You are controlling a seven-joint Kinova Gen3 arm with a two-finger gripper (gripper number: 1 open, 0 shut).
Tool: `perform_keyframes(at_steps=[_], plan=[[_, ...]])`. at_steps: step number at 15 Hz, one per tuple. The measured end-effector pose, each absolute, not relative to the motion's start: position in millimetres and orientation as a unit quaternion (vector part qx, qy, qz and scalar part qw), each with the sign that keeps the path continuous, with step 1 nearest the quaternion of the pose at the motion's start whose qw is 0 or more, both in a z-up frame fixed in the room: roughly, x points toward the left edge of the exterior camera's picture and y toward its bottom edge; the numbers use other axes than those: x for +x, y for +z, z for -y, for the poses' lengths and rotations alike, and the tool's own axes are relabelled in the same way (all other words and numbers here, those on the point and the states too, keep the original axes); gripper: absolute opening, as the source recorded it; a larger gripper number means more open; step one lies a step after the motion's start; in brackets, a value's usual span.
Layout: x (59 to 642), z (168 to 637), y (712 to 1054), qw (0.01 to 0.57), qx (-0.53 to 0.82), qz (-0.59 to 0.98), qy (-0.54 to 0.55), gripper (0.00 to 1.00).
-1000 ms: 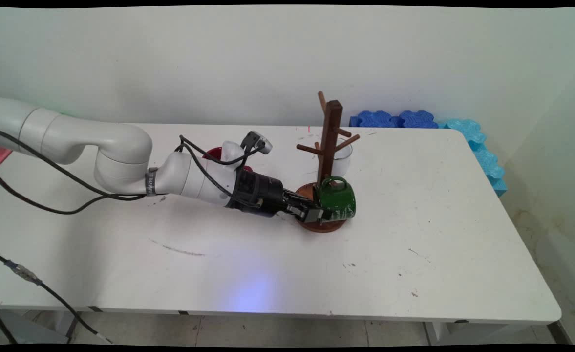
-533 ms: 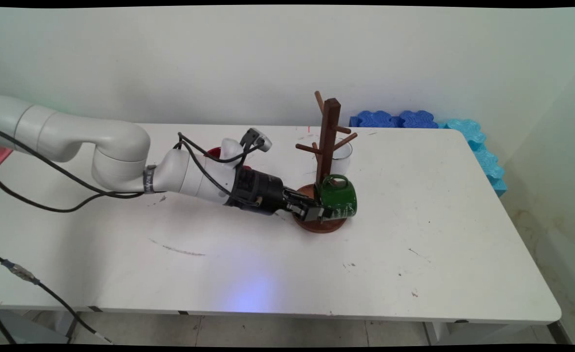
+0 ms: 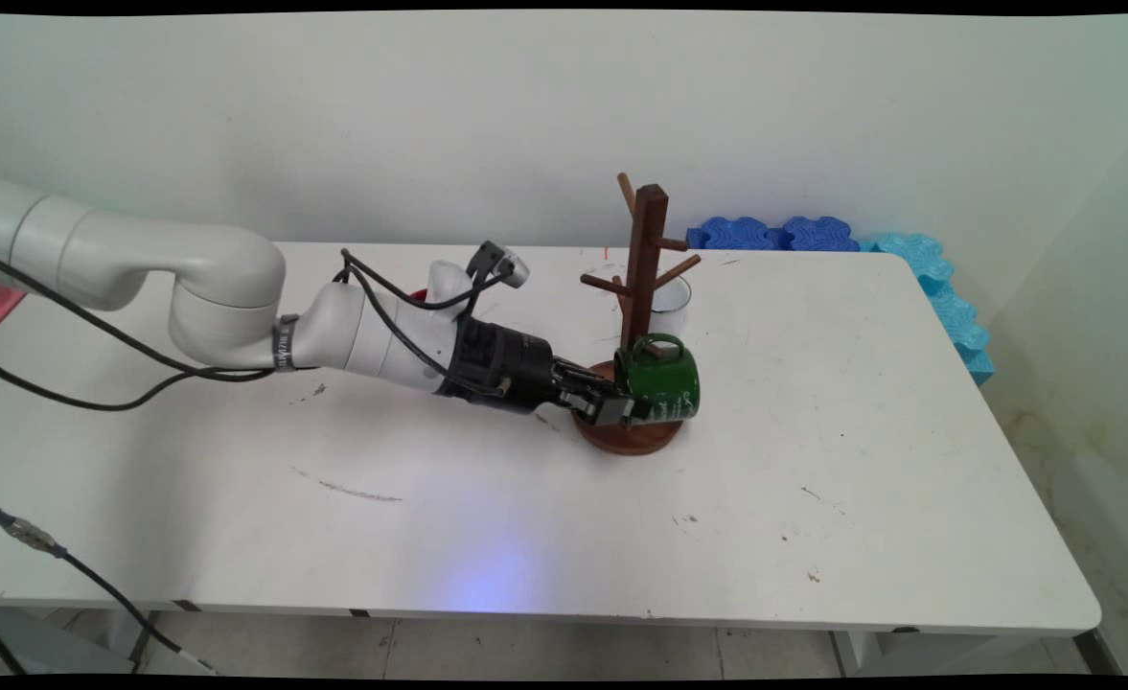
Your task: Place the picked object on the table
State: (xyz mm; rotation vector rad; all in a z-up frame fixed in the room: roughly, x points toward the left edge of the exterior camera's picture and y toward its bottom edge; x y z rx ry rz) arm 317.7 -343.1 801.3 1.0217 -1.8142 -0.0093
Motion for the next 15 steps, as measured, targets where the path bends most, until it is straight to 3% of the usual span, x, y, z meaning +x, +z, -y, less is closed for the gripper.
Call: perform_keyframes(at_steps=[15], plan=[[314.9, 331.8, 815.2, 0.503, 0.416, 0.758, -0.007, 0.00]])
